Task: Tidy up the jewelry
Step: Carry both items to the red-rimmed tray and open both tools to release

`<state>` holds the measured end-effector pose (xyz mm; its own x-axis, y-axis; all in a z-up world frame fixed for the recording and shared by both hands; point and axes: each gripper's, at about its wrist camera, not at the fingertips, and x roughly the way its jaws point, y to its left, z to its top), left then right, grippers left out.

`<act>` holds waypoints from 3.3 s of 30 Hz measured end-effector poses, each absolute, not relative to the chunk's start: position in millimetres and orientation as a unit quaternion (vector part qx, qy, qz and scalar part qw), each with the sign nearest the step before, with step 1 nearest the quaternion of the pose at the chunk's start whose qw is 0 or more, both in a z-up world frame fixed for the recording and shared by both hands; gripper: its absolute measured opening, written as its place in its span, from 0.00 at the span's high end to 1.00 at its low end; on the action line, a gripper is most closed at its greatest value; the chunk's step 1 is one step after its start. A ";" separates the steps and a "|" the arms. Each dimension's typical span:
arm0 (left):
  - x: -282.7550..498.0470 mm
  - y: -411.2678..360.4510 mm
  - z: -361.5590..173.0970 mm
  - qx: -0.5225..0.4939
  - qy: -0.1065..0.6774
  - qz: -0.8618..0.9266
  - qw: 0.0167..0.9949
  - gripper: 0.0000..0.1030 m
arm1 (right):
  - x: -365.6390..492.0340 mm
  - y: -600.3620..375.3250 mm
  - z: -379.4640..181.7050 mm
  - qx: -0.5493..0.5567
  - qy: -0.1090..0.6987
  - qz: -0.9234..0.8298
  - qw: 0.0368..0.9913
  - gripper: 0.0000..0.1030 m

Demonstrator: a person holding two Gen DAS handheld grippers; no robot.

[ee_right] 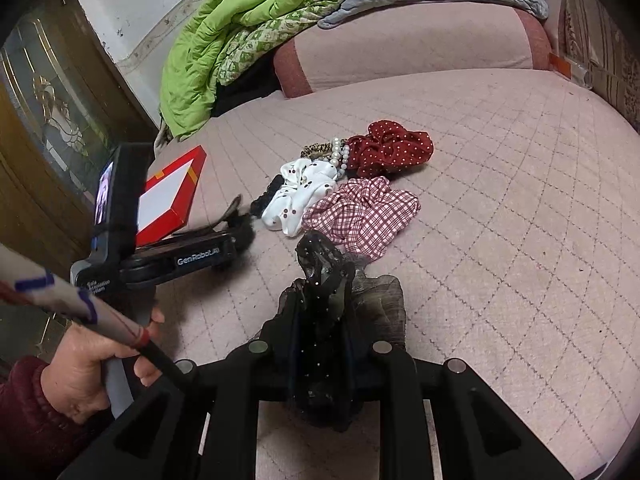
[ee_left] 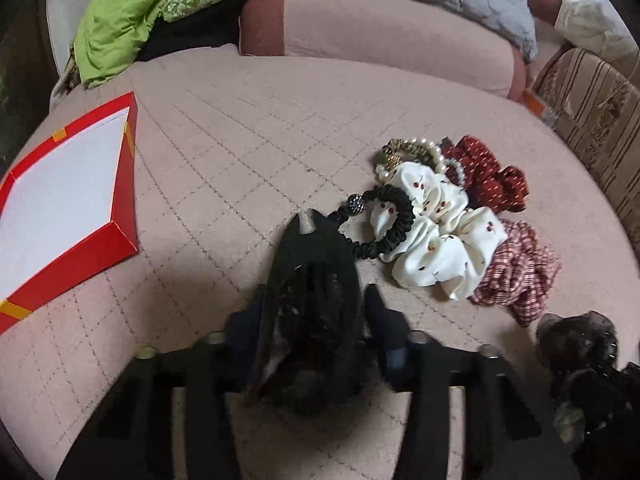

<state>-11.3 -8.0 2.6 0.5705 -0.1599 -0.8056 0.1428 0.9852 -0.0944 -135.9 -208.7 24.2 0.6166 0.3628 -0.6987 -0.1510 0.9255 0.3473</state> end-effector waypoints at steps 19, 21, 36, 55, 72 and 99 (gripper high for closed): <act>-37.8 78.5 84.9 -0.051 0.387 -0.071 0.918 0.64 | -116.2 -164.5 53.3 0.101 0.392 0.195 0.893 0.81; -37.0 98.7 91.0 -0.055 0.385 -0.061 0.919 0.64 | -107.9 -154.8 60.2 0.094 0.388 0.204 0.894 0.81; 16.9 255.3 87.8 -0.071 0.401 0.042 0.913 0.64 | 1.4 -19.9 107.0 0.035 0.388 0.315 0.865 0.81; 116.2 317.1 40.1 -0.149 0.425 0.084 0.889 0.64 | 139.6 128.3 58.7 0.005 0.430 0.334 0.839 0.81; 110.2 335.7 27.5 -0.186 0.436 0.099 0.875 0.48 | 182.7 157.9 21.4 0.040 0.413 0.300 0.859 0.28; -33.2 229.4 94.6 -0.118 0.389 0.022 0.913 0.39 | 6.7 1.0 85.8 0.119 0.344 0.205 0.909 0.26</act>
<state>-33.2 229.4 94.6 0.6962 -0.0508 -0.7160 -0.1326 0.9712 -0.1978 6.7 1.0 85.8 0.6793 0.4540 -0.5766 -0.2901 0.8878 0.3572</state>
